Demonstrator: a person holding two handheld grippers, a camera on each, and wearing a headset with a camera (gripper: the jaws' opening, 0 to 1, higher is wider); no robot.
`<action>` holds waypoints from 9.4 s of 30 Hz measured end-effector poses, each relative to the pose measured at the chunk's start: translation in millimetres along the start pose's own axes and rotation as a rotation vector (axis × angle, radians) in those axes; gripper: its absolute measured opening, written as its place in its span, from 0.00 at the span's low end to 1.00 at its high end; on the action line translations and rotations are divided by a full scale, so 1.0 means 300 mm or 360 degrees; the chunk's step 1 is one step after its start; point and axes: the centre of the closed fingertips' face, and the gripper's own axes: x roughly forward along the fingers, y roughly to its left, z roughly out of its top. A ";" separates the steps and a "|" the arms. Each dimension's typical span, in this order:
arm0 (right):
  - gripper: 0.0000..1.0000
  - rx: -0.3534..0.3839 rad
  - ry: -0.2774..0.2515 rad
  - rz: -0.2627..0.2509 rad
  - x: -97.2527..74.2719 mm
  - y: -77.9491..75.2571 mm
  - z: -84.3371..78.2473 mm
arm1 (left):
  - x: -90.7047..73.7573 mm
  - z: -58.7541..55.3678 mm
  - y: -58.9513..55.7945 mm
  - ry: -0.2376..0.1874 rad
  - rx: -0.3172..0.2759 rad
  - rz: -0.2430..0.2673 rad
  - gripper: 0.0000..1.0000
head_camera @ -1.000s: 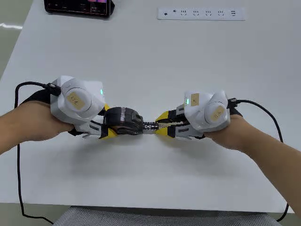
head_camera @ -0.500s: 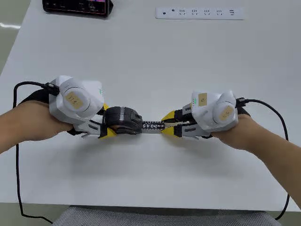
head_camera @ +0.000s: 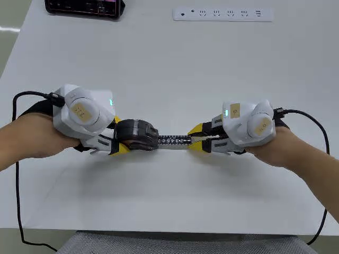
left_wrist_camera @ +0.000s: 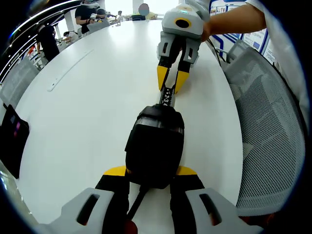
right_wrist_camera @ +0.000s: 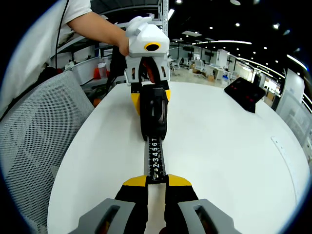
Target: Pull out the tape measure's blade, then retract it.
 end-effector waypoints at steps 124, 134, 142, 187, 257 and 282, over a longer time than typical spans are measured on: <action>0.08 0.0169 0.0290 -0.0148 -0.413 0.020 -0.350 | 0.006 0.009 -0.003 0.0020 0.0031 0.0004 0.27; 0.09 0.0169 0.0303 -0.0146 -0.412 0.016 -0.351 | 0.006 0.013 -0.002 0.0026 0.0023 0.0012 0.27; 0.09 0.0143 0.0335 -0.0131 -0.411 0.017 -0.352 | 0.004 0.015 -0.003 0.0024 0.0014 0.0013 0.28; 0.36 0.0438 0.0240 -0.0243 -0.407 0.023 -0.293 | -0.028 0.047 -0.010 -0.0098 -0.0148 0.0051 0.53; 0.81 0.0685 0.0043 -0.0711 -0.519 0.160 -0.182 | -0.250 0.014 -0.158 -0.0622 -0.0669 0.0437 0.83; 0.85 0.0746 0.0007 -0.0736 -0.518 0.223 -0.206 | -0.251 -0.051 -0.249 -0.0640 -0.0825 0.0457 0.88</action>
